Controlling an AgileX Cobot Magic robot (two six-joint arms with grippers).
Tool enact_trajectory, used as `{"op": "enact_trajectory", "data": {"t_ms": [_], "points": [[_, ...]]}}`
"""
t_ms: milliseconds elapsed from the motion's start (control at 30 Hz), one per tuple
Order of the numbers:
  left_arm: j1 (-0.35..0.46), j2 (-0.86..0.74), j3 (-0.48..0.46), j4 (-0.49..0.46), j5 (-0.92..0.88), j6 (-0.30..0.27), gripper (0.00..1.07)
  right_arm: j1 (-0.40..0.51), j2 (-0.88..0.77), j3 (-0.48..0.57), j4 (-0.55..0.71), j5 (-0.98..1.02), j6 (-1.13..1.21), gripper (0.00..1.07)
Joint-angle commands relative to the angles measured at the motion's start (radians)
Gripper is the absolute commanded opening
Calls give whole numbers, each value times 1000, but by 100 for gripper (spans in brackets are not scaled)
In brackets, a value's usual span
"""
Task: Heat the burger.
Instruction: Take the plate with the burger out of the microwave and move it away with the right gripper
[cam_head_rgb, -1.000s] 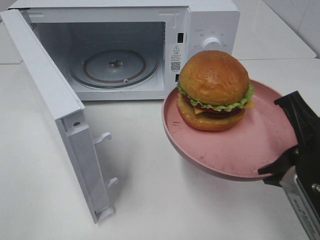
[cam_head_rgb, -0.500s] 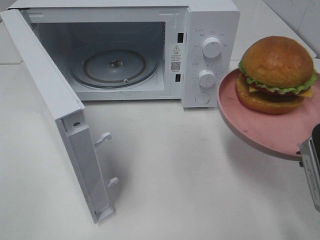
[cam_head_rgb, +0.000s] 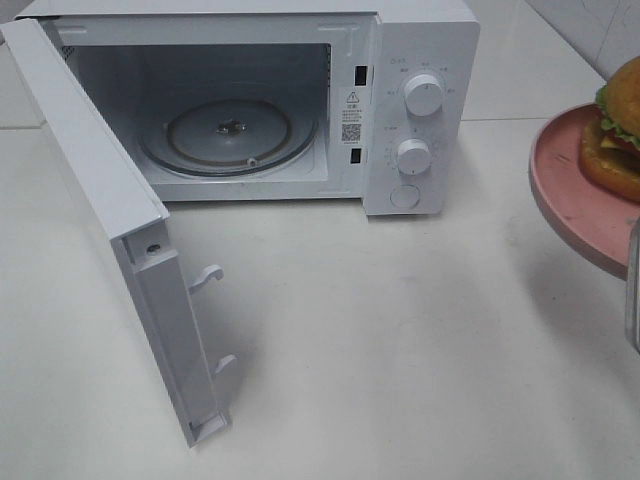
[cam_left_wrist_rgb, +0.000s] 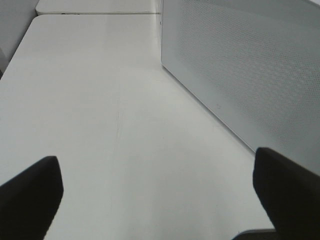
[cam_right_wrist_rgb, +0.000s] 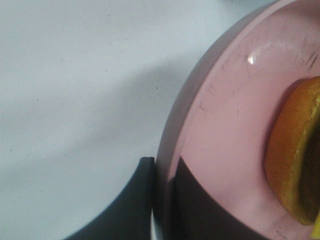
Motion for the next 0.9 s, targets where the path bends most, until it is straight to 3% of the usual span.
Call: {"op": "enact_trajectory", "data": {"t_ms": [33, 500, 567, 900], "points": [[3, -8, 1, -2, -11, -6, 98, -3, -14, -7, -111, 50, 146, 0], [3, -8, 1, -2, -11, -6, 98, -3, 67, -22, -147, 233, 486, 0], [3, -8, 1, -2, -11, -6, 98, -3, 130, -49, -169, 270, 633, 0], [3, -8, 1, -2, -11, -6, 98, -3, 314, -145, -172, 303, 902, 0]]}}
